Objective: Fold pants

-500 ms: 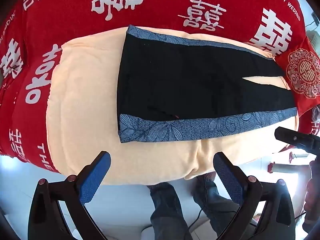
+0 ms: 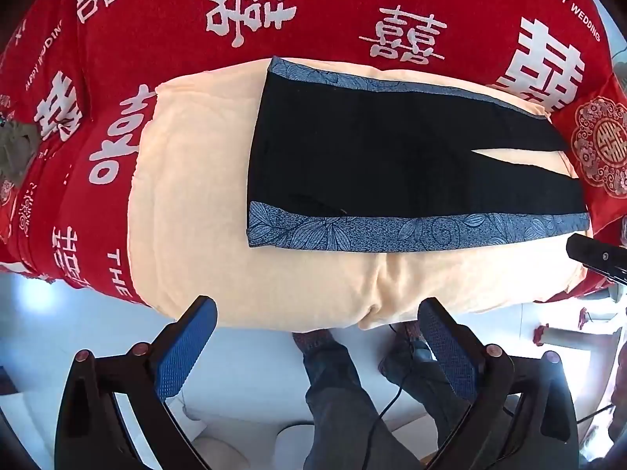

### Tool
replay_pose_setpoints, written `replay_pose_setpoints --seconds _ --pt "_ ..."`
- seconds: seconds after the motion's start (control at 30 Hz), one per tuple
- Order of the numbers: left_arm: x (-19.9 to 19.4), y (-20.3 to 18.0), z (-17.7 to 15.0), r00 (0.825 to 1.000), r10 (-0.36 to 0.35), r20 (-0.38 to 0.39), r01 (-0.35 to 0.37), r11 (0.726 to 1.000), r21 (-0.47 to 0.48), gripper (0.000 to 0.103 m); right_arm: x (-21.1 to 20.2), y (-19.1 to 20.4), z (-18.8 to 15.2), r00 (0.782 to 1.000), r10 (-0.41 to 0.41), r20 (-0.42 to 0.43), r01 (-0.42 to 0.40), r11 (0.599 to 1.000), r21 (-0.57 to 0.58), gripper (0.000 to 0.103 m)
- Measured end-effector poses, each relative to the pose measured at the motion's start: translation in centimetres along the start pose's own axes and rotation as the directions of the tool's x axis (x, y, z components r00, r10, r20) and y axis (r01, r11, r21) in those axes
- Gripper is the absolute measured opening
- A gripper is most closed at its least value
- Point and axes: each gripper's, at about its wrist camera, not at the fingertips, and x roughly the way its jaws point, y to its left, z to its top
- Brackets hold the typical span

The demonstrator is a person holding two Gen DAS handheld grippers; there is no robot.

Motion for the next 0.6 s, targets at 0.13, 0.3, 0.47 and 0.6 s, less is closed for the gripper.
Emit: replay_pose_setpoints --seconds 0.13,0.3,0.47,0.6 --pt "-1.0 -0.4 0.6 1.000 0.014 0.006 -0.014 1.000 -0.013 0.103 0.0 -0.3 0.1 1.000 0.018 -0.012 -0.019 1.000 -0.003 0.103" --pt "-2.4 -1.2 1.3 0.999 0.038 0.038 -0.034 0.995 -0.096 0.103 -0.7 -1.4 0.6 0.998 0.050 -0.026 -0.050 0.998 -0.029 0.103" --pt "-2.2 -3.7 0.1 1.000 0.017 0.010 -0.015 0.987 -0.159 0.103 -2.3 -3.0 1.8 0.999 0.042 -0.022 -0.044 0.995 -0.086 0.103" --pt "-2.1 -5.7 -1.1 0.999 0.040 -0.004 -0.040 0.982 -0.182 0.103 -1.6 -5.1 1.5 0.997 0.038 -0.069 -0.046 0.993 -0.106 0.103"
